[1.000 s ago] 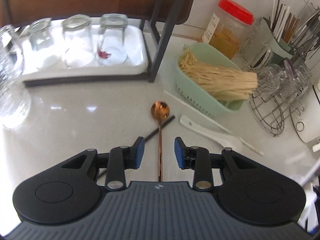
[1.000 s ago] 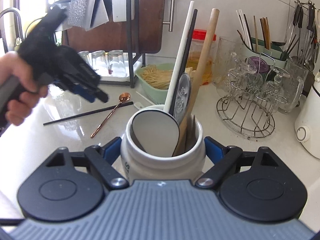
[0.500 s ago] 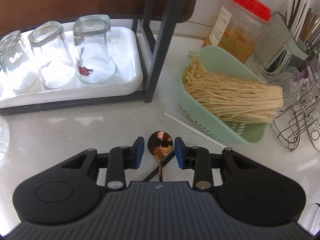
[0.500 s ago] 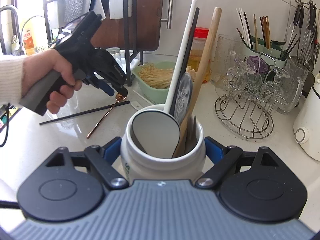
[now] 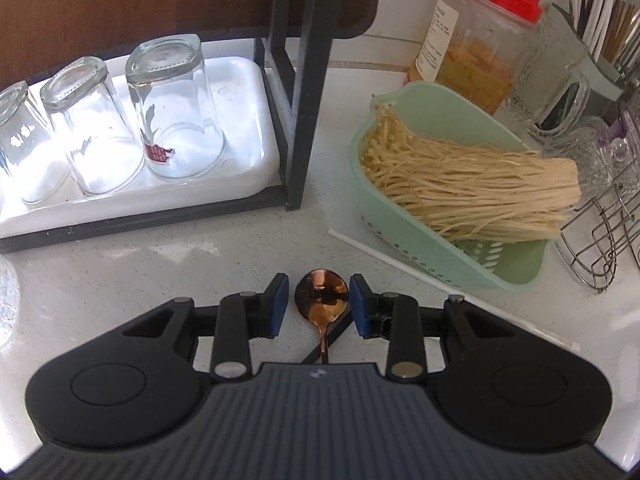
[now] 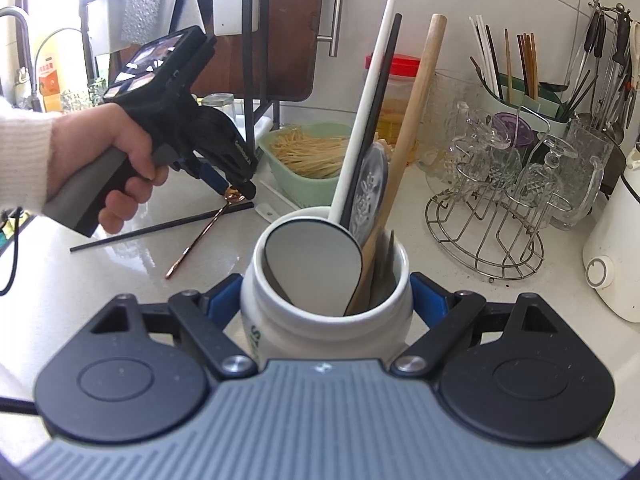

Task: Organize utensils
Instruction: 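Close the left tool on the copper spoon handle, then lift the copper spoon and carry it toward the mug with the left tool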

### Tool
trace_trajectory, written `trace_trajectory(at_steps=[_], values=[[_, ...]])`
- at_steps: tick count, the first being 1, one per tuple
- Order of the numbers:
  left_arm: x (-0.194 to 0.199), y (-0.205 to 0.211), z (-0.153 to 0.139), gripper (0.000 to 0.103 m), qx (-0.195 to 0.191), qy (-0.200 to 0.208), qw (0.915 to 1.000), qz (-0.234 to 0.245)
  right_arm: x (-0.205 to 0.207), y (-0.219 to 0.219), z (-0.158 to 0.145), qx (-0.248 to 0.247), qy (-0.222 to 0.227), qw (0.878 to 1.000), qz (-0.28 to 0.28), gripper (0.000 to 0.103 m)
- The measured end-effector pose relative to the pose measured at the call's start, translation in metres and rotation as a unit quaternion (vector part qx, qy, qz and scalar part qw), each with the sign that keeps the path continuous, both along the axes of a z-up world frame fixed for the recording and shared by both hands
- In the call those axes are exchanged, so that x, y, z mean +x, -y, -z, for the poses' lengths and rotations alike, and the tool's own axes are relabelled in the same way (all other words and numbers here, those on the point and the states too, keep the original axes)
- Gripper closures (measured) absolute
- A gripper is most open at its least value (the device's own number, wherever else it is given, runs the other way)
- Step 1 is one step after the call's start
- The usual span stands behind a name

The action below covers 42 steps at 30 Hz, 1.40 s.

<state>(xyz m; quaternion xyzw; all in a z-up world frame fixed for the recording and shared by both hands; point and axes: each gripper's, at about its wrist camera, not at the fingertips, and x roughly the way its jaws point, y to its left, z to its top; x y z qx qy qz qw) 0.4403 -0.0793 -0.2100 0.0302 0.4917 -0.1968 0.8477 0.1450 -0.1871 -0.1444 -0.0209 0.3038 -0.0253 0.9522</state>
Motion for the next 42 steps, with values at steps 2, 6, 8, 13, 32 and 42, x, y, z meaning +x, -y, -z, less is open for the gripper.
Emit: trace_trajectory(at_steps=[2,6,8,13,32,42], values=[[-0.001,-0.001,0.0,0.067,0.003,0.001,1.0,0.0,0.0,-0.001,0.0,-0.002,0.001,1.0,0.001,0.013],[-0.002,-0.003,0.0,0.069,0.001,-0.003,1.0,-0.004,0.002,0.0,0.001,-0.003,0.002,1.0,0.001,0.013],[-0.003,-0.005,-0.002,0.07,-0.003,-0.004,1.0,-0.008,0.002,0.0,0.0,-0.003,0.001,1.0,0.001,0.013],[-0.012,-0.009,-0.014,0.07,-0.009,0.007,0.9999,-0.01,0.002,0.001,0.0,-0.002,0.002,1.0,0.0,0.013],[-0.092,-0.021,-0.065,0.07,-0.057,0.041,0.9968,-0.039,0.002,0.004,0.0,0.002,0.007,1.0,-0.025,0.013],[-0.121,-0.02,-0.097,0.07,-0.069,0.069,0.9945,-0.039,0.003,0.005,0.002,0.004,0.015,0.999,-0.036,0.013]])
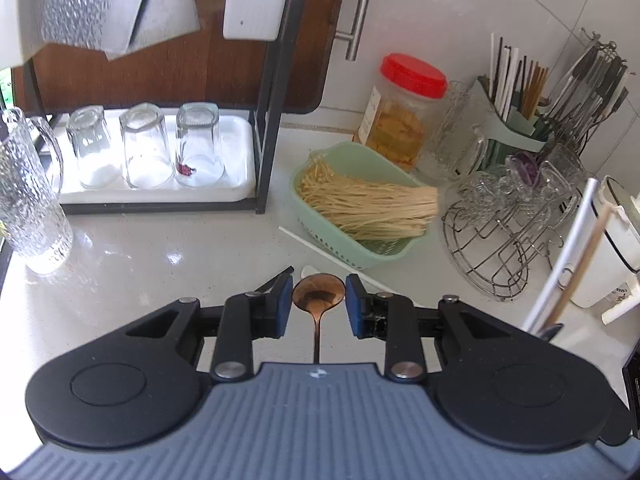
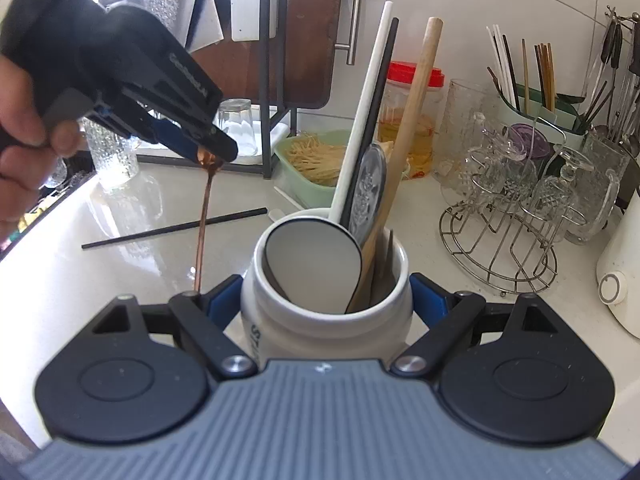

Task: Organize utensils
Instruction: 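Lift the copper spoon and carry it toward the mug with the left tool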

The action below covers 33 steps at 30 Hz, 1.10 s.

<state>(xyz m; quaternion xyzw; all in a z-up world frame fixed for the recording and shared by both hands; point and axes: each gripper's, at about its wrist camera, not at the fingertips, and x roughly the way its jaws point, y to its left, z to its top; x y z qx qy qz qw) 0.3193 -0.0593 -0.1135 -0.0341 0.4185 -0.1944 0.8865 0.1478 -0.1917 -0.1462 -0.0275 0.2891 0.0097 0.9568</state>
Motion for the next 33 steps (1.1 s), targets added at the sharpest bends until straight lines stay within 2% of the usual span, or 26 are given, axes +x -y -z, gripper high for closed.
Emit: trace_trajectory(at_steps=[9,20,33], values=[[-0.022,0.001,-0.039,0.07,-0.017,0.028,0.9995,0.005,0.0,-0.001,0.001,0.004,0.007,1.0,0.002,0.013],[-0.044,0.021,-0.098,0.07,-0.028,0.058,0.9968,0.048,0.0,0.0,0.003,0.007,0.016,1.0,0.002,0.013],[-0.08,0.032,-0.159,0.07,-0.074,0.088,0.9895,0.088,0.0,0.001,0.003,0.009,0.018,1.0,-0.001,0.013]])
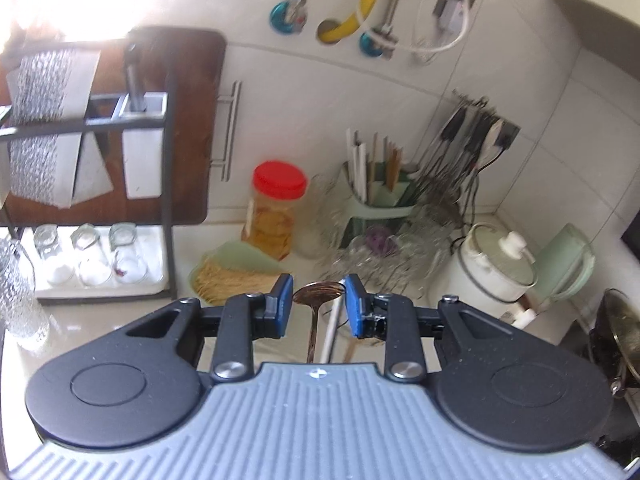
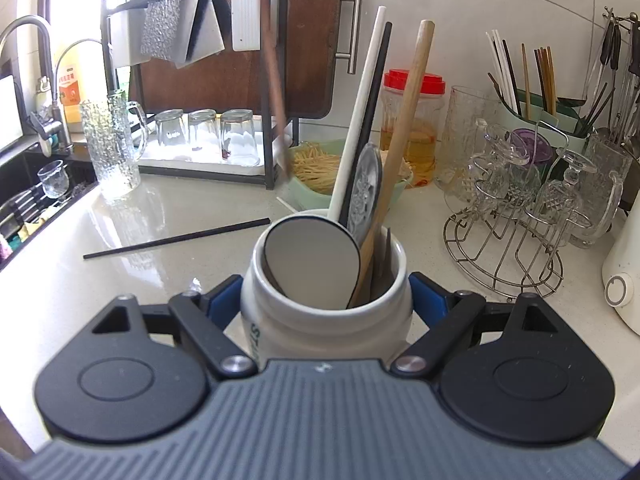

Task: Organize utensils
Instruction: 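Lift the copper spoon and carry it toward the mug with the left tool, then lower the copper spoon into the mug and open the left tool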

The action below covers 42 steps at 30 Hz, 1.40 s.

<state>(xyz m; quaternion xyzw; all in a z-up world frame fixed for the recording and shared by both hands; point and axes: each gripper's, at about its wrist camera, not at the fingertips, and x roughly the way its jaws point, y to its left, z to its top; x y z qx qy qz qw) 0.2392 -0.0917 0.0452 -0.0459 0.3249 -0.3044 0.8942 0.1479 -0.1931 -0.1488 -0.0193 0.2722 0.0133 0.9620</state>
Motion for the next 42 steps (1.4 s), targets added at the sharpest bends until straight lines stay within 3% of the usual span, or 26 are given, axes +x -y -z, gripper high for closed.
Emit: trace_trajectory(at_steps=[9,36,42], values=[[-0.011,0.017,-0.006,0.07,0.004,0.001,0.9998,0.019,-0.001,0.002,0.0,0.002,0.001,1.0,-0.006,0.013],[0.007,0.053,0.094,0.07,0.095,-0.073,0.9924,0.024,-0.002,0.004,0.0,0.005,0.005,1.0,-0.014,0.013],[0.012,0.051,0.107,0.07,0.1,-0.099,0.9898,0.02,-0.001,0.003,-0.001,0.0,0.002,1.0,-0.017,0.013]])
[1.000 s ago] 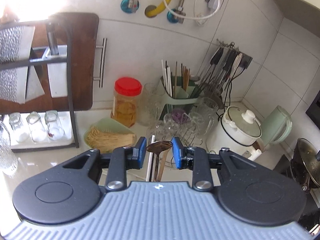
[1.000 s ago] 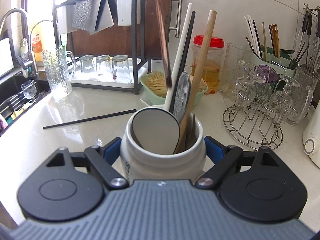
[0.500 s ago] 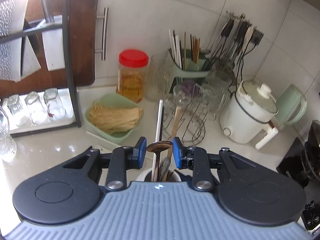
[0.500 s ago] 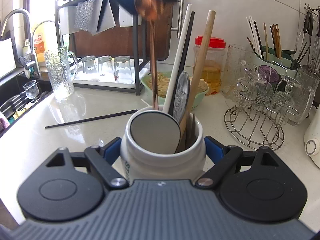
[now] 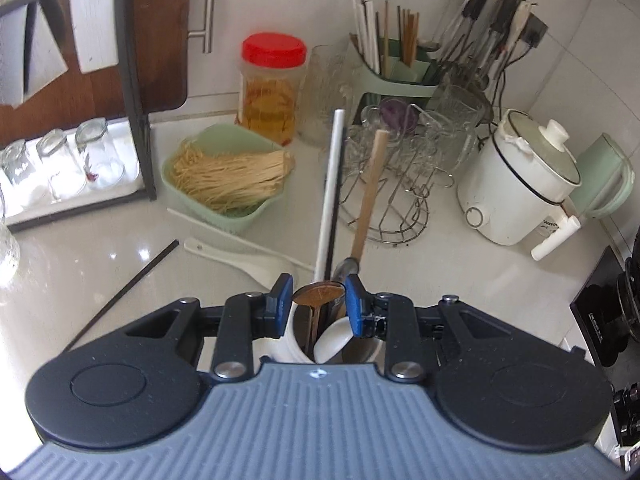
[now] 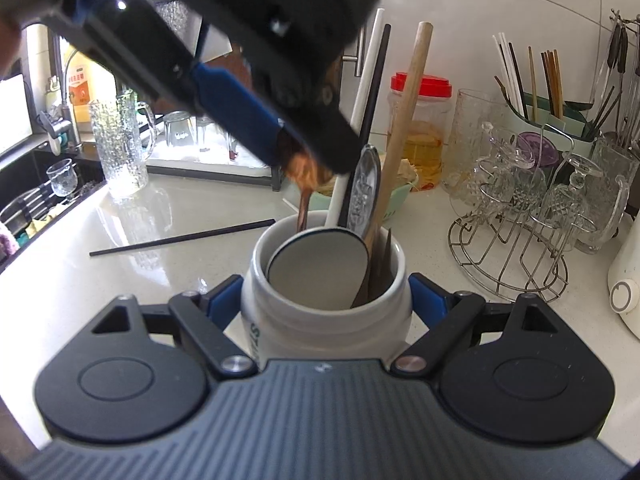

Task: Organize utensils
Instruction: 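Lower the copper spoon into the mug and open the left tool, then lower the white mug onto the counter and open the right tool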

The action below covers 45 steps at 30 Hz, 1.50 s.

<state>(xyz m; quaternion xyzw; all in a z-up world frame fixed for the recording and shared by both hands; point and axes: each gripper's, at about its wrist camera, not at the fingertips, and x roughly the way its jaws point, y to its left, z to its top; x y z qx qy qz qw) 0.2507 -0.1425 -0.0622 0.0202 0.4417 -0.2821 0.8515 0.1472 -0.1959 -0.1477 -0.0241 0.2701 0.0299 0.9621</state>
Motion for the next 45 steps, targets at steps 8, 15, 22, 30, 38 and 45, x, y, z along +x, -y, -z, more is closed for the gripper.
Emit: trace_trajectory(at_steps=[8,15,22,30,38,45], values=[[-0.004,-0.007,-0.003,0.069,-0.005,0.006,1.0,-0.003,0.004,0.001,-0.003,0.001,-0.013,1.0,-0.002,0.013],[-0.013,-0.017,-0.025,0.061,-0.02,0.025,0.9994,-0.009,0.007,0.006,-0.008,0.018,-0.027,0.999,-0.002,0.008],[-0.026,-0.038,-0.068,0.035,-0.031,0.074,0.9959,-0.041,-0.001,0.011,-0.027,0.039,-0.005,0.999,-0.002,0.0],[-0.047,-0.067,-0.116,0.024,-0.028,0.127,0.9886,-0.076,-0.022,0.027,-0.075,0.066,0.017,0.998,0.017,0.0],[-0.075,-0.086,-0.133,0.014,-0.024,0.139,0.9845,-0.104,-0.045,0.047,-0.116,0.078,0.035,0.995,0.049,0.0],[-0.101,-0.094,-0.126,0.007,-0.019,0.136,0.9836,-0.117,-0.079,0.055,-0.144,0.102,0.055,0.991,0.069,0.0]])
